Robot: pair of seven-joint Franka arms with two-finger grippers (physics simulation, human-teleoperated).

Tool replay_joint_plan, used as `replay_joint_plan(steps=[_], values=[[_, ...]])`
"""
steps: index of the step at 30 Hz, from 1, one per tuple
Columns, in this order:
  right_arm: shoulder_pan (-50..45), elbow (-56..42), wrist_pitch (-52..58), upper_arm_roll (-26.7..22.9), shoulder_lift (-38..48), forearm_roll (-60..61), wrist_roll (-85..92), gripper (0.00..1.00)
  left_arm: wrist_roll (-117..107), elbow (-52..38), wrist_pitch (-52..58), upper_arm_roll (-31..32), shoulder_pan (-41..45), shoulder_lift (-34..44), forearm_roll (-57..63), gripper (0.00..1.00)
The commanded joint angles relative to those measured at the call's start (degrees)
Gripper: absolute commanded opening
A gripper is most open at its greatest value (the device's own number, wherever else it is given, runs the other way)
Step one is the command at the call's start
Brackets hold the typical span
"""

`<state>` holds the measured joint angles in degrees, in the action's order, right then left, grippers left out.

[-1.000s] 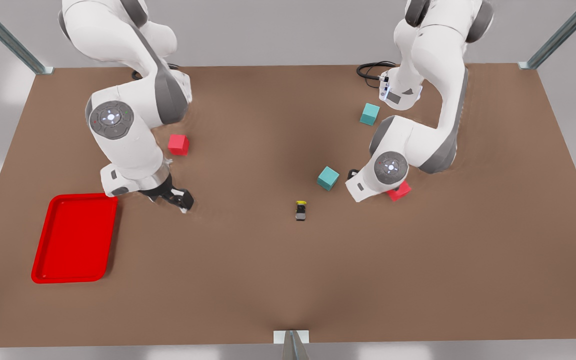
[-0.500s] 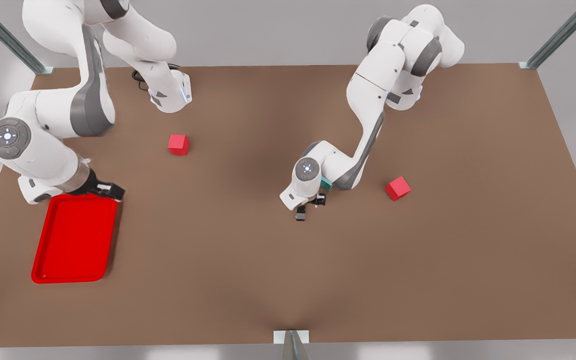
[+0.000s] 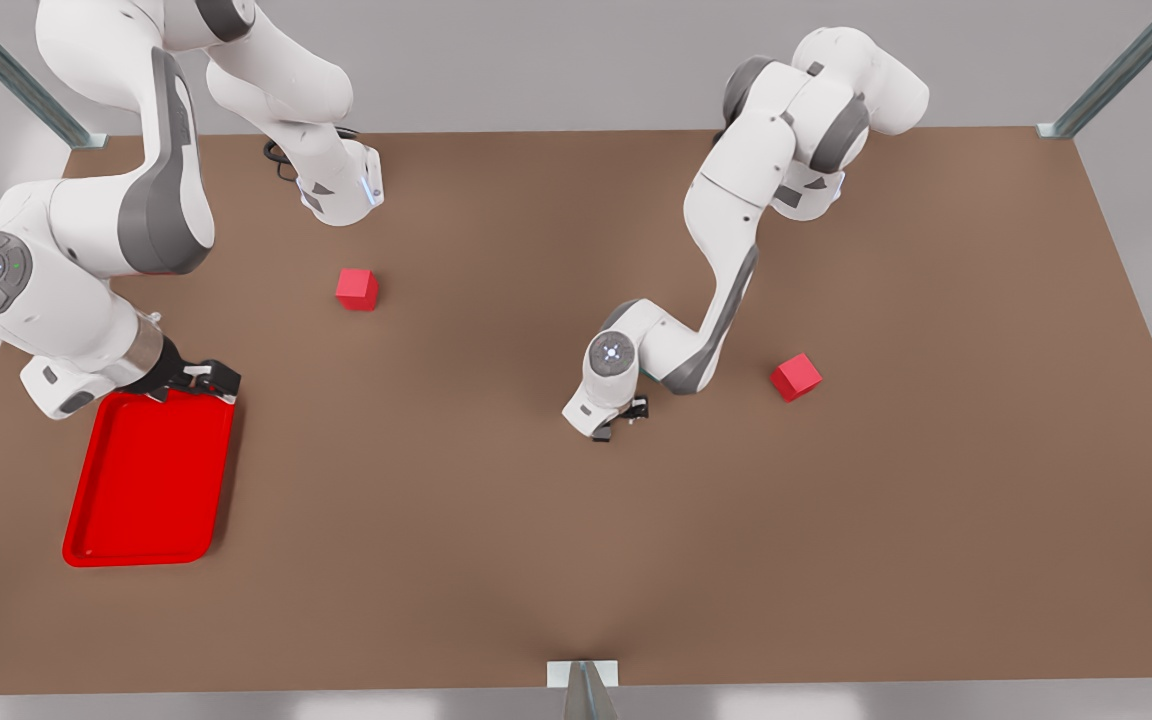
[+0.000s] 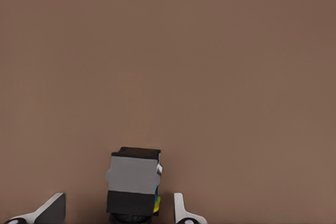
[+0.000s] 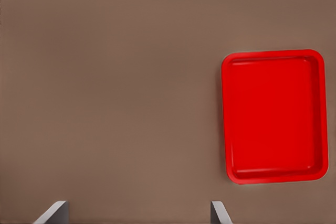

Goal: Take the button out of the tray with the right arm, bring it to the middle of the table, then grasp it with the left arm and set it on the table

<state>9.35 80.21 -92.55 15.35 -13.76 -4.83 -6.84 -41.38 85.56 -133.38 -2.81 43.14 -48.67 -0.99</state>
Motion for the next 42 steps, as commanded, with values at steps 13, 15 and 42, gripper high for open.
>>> replay_joint_plan(steps=[13,15,42], values=[[0.0,-0.1,-0.1,0.0,0.0,0.1,8.3,1.00,-3.7,-1.6,-1.1,-0.4,-0.3,0.1,1.0,0.70],[0.1,-0.1,-0.1,0.0,0.0,0.1,8.3,1.00,-3.8,-1.6,-1.1,-0.4,-0.2,-0.5,0.9,0.70],[-0.2,-0.9,-0.1,0.0,-0.7,0.1,8.3,1.00,-3.5,-12.4,25.9,-0.2,-6.6,1.2,-27.2,0.42]])
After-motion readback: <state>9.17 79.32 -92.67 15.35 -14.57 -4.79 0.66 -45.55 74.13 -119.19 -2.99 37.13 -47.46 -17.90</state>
